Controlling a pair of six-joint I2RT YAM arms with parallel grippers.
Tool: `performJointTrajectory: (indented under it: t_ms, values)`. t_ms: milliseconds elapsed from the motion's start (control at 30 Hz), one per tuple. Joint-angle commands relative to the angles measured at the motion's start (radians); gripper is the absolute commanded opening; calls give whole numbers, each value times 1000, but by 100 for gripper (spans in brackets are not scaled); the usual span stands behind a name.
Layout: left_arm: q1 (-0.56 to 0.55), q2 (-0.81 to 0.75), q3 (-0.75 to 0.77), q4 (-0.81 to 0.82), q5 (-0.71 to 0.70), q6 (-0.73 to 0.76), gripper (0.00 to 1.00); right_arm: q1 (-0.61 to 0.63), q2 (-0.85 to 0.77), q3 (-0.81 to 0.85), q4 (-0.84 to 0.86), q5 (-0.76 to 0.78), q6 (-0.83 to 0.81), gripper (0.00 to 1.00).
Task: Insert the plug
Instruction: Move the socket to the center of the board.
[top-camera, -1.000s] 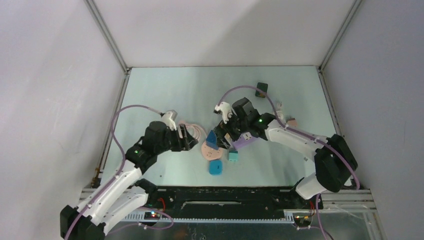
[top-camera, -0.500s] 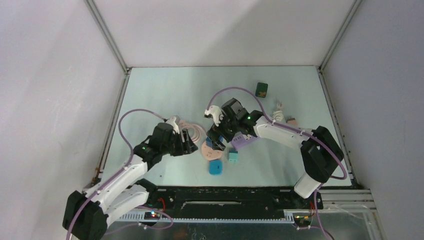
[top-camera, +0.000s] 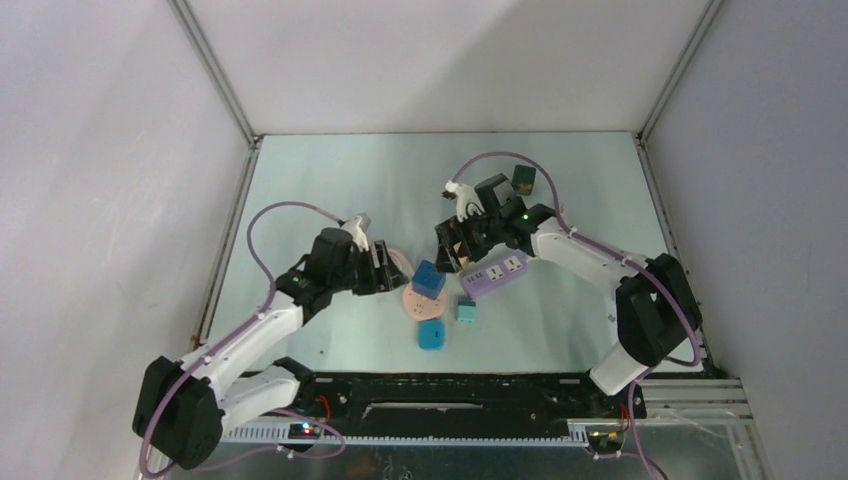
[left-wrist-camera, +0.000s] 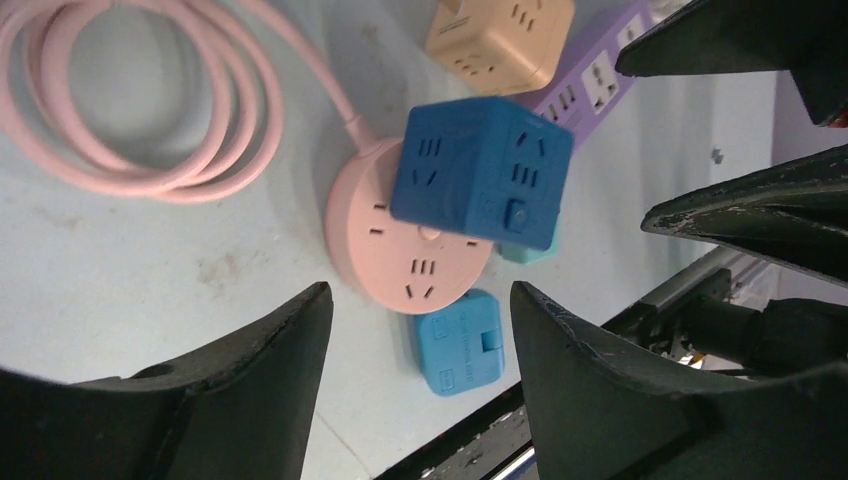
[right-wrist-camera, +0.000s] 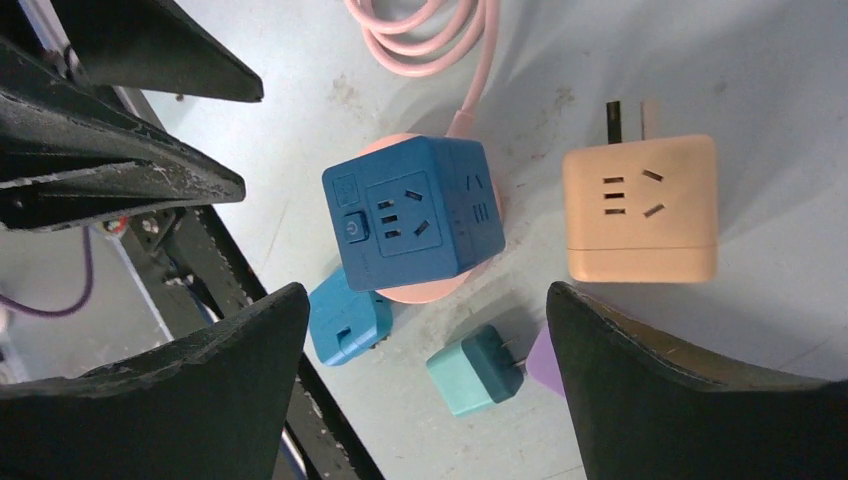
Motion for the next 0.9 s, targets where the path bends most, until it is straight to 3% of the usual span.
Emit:
performJointTrajectory:
  t_ms: [0, 400, 500, 567, 733, 867]
  values:
    - [-9, 48, 82, 54, 45, 9, 70, -20, -67, 42, 14, -52, 79, 91]
    - [-44, 99, 113, 57, 26, -34, 68, -23, -35, 42, -10, -118, 106, 85]
    - [-50, 84, 108, 16, -5, -15, 67, 6, -42, 42, -14, -123, 18, 89]
    - [-50, 71, 100, -22, -27, -4, 67, 31, -39, 43, -25, -116, -42, 98]
    - [-50, 31, 70, -117, -99, -20, 66, 128, 21, 94, -103, 20, -206, 100]
    - [-50, 6, 25, -116, -111, -63, 66, 205, 96, 171, -166, 265, -244, 100]
